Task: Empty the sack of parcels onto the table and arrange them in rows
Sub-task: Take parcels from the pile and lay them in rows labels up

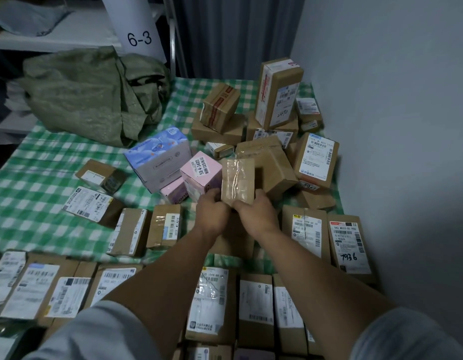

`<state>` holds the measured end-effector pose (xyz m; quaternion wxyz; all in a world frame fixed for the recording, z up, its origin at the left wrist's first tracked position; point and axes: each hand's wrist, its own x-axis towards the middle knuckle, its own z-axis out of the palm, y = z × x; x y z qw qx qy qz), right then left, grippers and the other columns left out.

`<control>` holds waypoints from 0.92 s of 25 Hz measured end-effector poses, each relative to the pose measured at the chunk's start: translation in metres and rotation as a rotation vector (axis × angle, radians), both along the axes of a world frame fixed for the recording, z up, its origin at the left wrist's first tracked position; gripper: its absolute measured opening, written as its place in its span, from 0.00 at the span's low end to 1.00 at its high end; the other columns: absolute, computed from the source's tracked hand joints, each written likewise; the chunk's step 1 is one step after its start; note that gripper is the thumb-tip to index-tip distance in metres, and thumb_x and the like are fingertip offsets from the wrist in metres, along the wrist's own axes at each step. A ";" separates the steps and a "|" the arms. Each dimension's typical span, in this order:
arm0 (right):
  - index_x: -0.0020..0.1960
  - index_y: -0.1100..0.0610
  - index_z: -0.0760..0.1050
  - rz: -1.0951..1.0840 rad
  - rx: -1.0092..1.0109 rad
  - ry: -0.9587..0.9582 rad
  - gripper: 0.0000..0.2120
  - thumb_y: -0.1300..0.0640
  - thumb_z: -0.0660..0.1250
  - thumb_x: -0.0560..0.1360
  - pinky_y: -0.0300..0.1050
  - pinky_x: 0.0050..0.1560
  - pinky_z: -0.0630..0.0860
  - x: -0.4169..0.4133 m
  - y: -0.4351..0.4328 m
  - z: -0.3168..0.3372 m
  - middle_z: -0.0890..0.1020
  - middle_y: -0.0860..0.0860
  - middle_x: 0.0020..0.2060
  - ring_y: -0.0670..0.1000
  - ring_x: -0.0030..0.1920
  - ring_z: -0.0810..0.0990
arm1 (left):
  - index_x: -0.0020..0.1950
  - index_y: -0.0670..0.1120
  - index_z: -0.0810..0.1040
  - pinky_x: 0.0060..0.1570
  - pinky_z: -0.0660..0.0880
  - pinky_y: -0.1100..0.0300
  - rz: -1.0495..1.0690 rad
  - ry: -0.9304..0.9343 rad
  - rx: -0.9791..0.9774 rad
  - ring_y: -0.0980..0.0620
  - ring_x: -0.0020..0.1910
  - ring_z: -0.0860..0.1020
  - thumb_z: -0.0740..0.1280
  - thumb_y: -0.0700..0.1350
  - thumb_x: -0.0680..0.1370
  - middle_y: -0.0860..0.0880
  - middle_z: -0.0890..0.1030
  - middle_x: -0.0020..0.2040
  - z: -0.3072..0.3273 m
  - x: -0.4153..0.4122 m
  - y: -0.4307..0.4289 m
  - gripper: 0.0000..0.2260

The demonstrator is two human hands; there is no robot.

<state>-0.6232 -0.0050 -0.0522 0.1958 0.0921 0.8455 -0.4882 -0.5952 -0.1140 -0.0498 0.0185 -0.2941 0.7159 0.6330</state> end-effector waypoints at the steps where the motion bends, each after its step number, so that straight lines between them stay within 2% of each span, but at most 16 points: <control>1: 0.67 0.54 0.70 -0.026 -0.049 0.008 0.27 0.46 0.73 0.72 0.48 0.52 0.75 0.003 0.000 0.003 0.79 0.53 0.60 0.55 0.57 0.79 | 0.52 0.47 0.84 0.52 0.82 0.43 0.017 0.045 0.018 0.44 0.49 0.84 0.66 0.40 0.63 0.46 0.86 0.48 0.002 0.002 0.001 0.19; 3: 0.64 0.53 0.67 -0.092 -0.139 0.035 0.31 0.43 0.76 0.69 0.48 0.52 0.75 0.012 0.000 0.010 0.78 0.51 0.59 0.54 0.57 0.78 | 0.51 0.47 0.84 0.54 0.81 0.47 0.056 0.116 0.073 0.44 0.52 0.83 0.66 0.38 0.62 0.44 0.85 0.50 0.011 0.008 0.003 0.18; 6: 0.61 0.49 0.62 -0.197 -0.184 0.031 0.33 0.41 0.79 0.67 0.48 0.53 0.76 0.024 0.008 0.019 0.75 0.49 0.58 0.52 0.57 0.77 | 0.45 0.40 0.82 0.44 0.79 0.58 0.045 0.194 0.215 0.43 0.51 0.80 0.63 0.29 0.67 0.39 0.83 0.50 0.030 0.021 0.011 0.13; 8: 0.62 0.50 0.65 -0.270 -0.241 -0.007 0.32 0.44 0.79 0.68 0.52 0.57 0.79 0.031 0.015 0.022 0.77 0.49 0.59 0.52 0.57 0.79 | 0.48 0.38 0.81 0.41 0.76 0.62 0.092 0.180 0.307 0.45 0.49 0.79 0.60 0.26 0.72 0.40 0.81 0.49 0.036 0.030 0.011 0.14; 10: 0.64 0.51 0.69 -0.317 -0.403 -0.068 0.25 0.48 0.75 0.73 0.55 0.58 0.81 0.041 0.024 0.028 0.82 0.50 0.58 0.52 0.55 0.83 | 0.55 0.41 0.78 0.43 0.75 0.59 0.189 0.126 0.381 0.47 0.47 0.79 0.61 0.31 0.76 0.42 0.81 0.48 0.030 0.036 0.006 0.12; 12: 0.65 0.51 0.73 -0.309 -0.519 -0.136 0.18 0.49 0.71 0.77 0.54 0.57 0.82 0.052 0.034 0.032 0.84 0.50 0.57 0.52 0.54 0.84 | 0.52 0.46 0.77 0.48 0.75 0.54 0.195 0.083 0.431 0.45 0.48 0.78 0.65 0.41 0.77 0.47 0.80 0.43 0.022 0.042 0.001 0.05; 13: 0.64 0.51 0.74 -0.288 -0.527 -0.164 0.17 0.48 0.69 0.78 0.54 0.56 0.81 0.057 0.039 0.034 0.85 0.50 0.56 0.52 0.54 0.85 | 0.50 0.47 0.77 0.53 0.75 0.51 0.158 0.065 0.455 0.43 0.51 0.78 0.67 0.46 0.76 0.48 0.80 0.42 0.020 0.046 0.001 0.05; 15: 0.63 0.51 0.77 -0.245 -0.501 -0.211 0.16 0.47 0.67 0.78 0.56 0.57 0.79 0.064 0.047 0.037 0.87 0.50 0.54 0.53 0.55 0.84 | 0.55 0.45 0.78 0.56 0.75 0.50 0.114 0.051 0.516 0.45 0.53 0.80 0.67 0.52 0.78 0.46 0.85 0.46 0.022 0.051 0.002 0.12; 17: 0.61 0.51 0.78 -0.211 -0.457 -0.229 0.14 0.48 0.67 0.78 0.59 0.62 0.77 0.069 0.055 0.042 0.87 0.50 0.51 0.54 0.55 0.85 | 0.62 0.44 0.77 0.48 0.76 0.55 0.124 0.091 0.522 0.50 0.50 0.83 0.66 0.51 0.81 0.45 0.86 0.53 0.027 0.054 0.000 0.14; 19: 0.59 0.54 0.80 -0.168 -0.427 -0.249 0.11 0.52 0.66 0.79 0.59 0.63 0.77 0.070 0.066 0.051 0.88 0.51 0.48 0.54 0.53 0.86 | 0.62 0.47 0.77 0.44 0.75 0.57 0.107 0.120 0.497 0.55 0.44 0.84 0.67 0.49 0.80 0.48 0.86 0.52 0.028 0.059 -0.008 0.12; 20: 0.58 0.55 0.80 -0.144 -0.426 -0.274 0.10 0.54 0.66 0.79 0.58 0.61 0.79 0.070 0.070 0.057 0.88 0.52 0.47 0.54 0.51 0.86 | 0.60 0.47 0.78 0.43 0.75 0.57 0.031 0.102 0.481 0.56 0.41 0.84 0.67 0.48 0.80 0.48 0.86 0.49 0.029 0.061 -0.013 0.10; 21: 0.57 0.56 0.80 -0.121 -0.419 -0.302 0.10 0.56 0.66 0.79 0.57 0.59 0.80 0.070 0.073 0.062 0.88 0.53 0.45 0.53 0.48 0.87 | 0.59 0.46 0.78 0.42 0.76 0.56 -0.067 0.056 0.491 0.54 0.41 0.85 0.66 0.47 0.80 0.47 0.86 0.49 0.028 0.065 -0.017 0.09; 23: 0.56 0.58 0.80 -0.090 -0.408 -0.328 0.09 0.57 0.68 0.78 0.57 0.56 0.80 0.069 0.074 0.066 0.88 0.54 0.43 0.53 0.43 0.87 | 0.61 0.43 0.78 0.48 0.80 0.51 -0.249 -0.092 0.534 0.46 0.47 0.84 0.68 0.47 0.78 0.42 0.86 0.53 0.026 0.074 -0.020 0.14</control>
